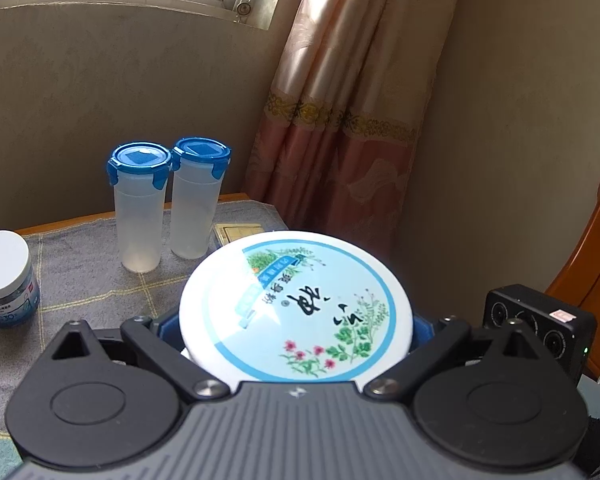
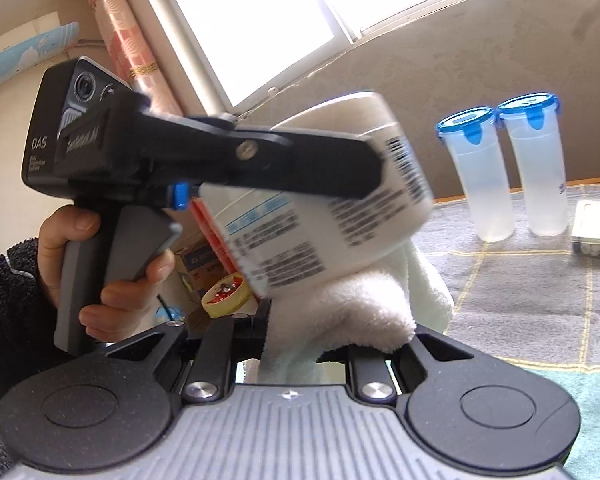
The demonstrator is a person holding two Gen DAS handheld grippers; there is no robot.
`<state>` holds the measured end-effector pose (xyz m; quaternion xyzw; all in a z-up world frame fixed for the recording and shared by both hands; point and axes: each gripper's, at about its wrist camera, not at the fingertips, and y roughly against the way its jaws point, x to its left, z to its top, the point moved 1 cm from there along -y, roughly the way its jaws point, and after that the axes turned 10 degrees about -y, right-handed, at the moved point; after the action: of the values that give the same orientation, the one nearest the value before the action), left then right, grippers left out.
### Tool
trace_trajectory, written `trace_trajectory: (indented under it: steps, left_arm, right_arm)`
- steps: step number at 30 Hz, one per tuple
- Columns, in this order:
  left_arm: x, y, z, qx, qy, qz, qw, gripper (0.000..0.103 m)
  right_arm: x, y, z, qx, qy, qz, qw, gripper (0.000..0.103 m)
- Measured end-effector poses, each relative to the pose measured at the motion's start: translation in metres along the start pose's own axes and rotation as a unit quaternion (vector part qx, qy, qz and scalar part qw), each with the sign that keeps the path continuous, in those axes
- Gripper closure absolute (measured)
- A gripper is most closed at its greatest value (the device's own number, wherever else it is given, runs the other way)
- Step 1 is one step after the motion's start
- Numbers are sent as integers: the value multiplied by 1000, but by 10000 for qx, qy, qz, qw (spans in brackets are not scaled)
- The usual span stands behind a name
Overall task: Clean container
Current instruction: 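Wipe the tin bottom with the cloth in the right tool while the left tool holds the tin up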
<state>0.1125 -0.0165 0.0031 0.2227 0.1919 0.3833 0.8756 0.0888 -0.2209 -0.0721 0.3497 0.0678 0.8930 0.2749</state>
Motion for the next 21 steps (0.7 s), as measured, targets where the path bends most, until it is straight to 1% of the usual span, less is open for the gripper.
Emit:
trace_trajectory:
  steps: [6, 15, 17, 21]
  left_arm:
    - [4, 3, -3, 113, 14, -15, 9999, 5]
    - [12, 8, -3, 44, 60, 159, 9998, 6]
    - [13, 10, -2, -2, 60, 178, 9998, 6]
    - [11, 17, 7, -182, 3, 188, 9997, 6]
  right_arm:
    - [1, -2, 2, -54, 112, -168, 9998, 82]
    - [-1, 6, 4, -166, 175, -290, 9993, 82]
    - [9, 23, -2, -202, 170, -316, 9991, 82]
    - [10, 22, -1, -195, 181, -329, 9991, 82]
